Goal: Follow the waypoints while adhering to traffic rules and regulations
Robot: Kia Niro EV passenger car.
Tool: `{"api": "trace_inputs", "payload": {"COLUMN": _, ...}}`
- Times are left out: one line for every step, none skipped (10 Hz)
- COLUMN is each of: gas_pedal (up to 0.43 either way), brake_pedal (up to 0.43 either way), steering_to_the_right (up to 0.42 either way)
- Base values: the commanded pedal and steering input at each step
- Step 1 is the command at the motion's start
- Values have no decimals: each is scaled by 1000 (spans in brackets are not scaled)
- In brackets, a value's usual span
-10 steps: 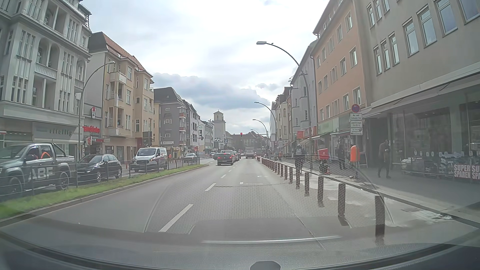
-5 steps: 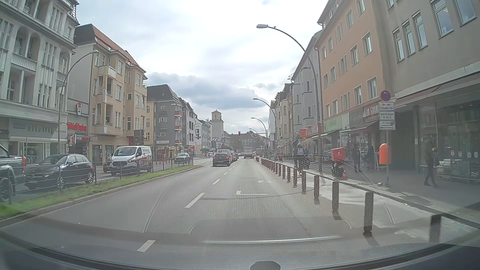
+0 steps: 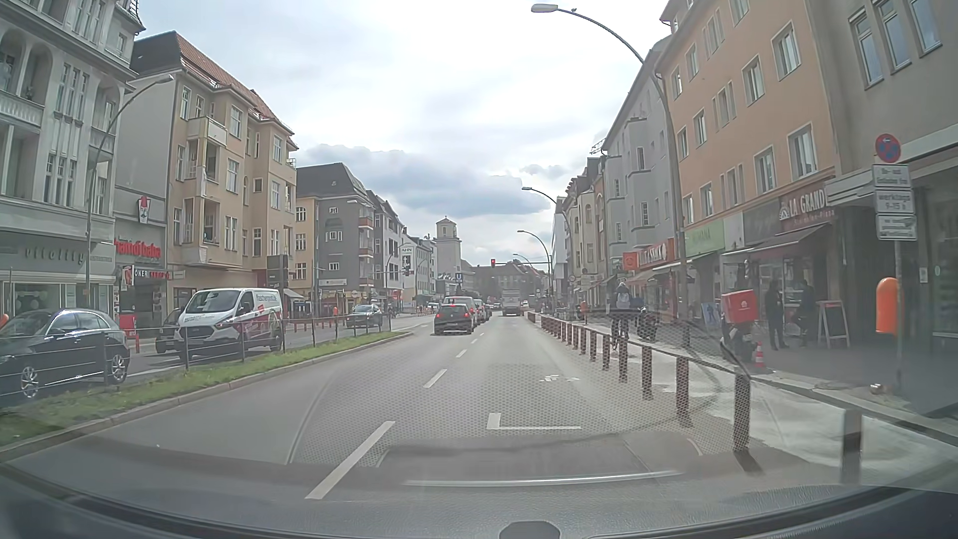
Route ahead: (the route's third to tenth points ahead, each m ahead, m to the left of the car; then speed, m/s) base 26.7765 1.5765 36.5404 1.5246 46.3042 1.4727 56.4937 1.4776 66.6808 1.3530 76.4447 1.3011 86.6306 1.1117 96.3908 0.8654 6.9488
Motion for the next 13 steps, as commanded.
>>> {"api": "trace_inputs", "payload": {"gas_pedal": 0, "brake_pedal": 0, "steering_to_the_right": -54}}
{"api": "trace_inputs", "payload": {"gas_pedal": 0, "brake_pedal": 0, "steering_to_the_right": -55}}
{"api": "trace_inputs", "payload": {"gas_pedal": 0, "brake_pedal": 12, "steering_to_the_right": -55}}
{"api": "trace_inputs", "payload": {"gas_pedal": 0, "brake_pedal": 30, "steering_to_the_right": -55}}
{"api": "trace_inputs", "payload": {"gas_pedal": 0, "brake_pedal": 49, "steering_to_the_right": -55}}
{"api": "trace_inputs", "payload": {"gas_pedal": 0, "brake_pedal": 61, "steering_to_the_right": -55}}
{"api": "trace_inputs", "payload": {"gas_pedal": 0, "brake_pedal": 67, "steering_to_the_right": -53}}
{"api": "trace_inputs", "payload": {"gas_pedal": 0, "brake_pedal": 73, "steering_to_the_right": -48}}
{"api": "trace_inputs", "payload": {"gas_pedal": 0, "brake_pedal": 79, "steering_to_the_right": -40}}
{"api": "trace_inputs", "payload": {"gas_pedal": 0, "brake_pedal": 91, "steering_to_the_right": -35}}
{"api": "trace_inputs", "payload": {"gas_pedal": 0, "brake_pedal": 104, "steering_to_the_right": -31}}
{"api": "trace_inputs", "payload": {"gas_pedal": 0, "brake_pedal": 116, "steering_to_the_right": -27}}
{"api": "trace_inputs", "payload": {"gas_pedal": 0, "brake_pedal": 128, "steering_to_the_right": -19}}
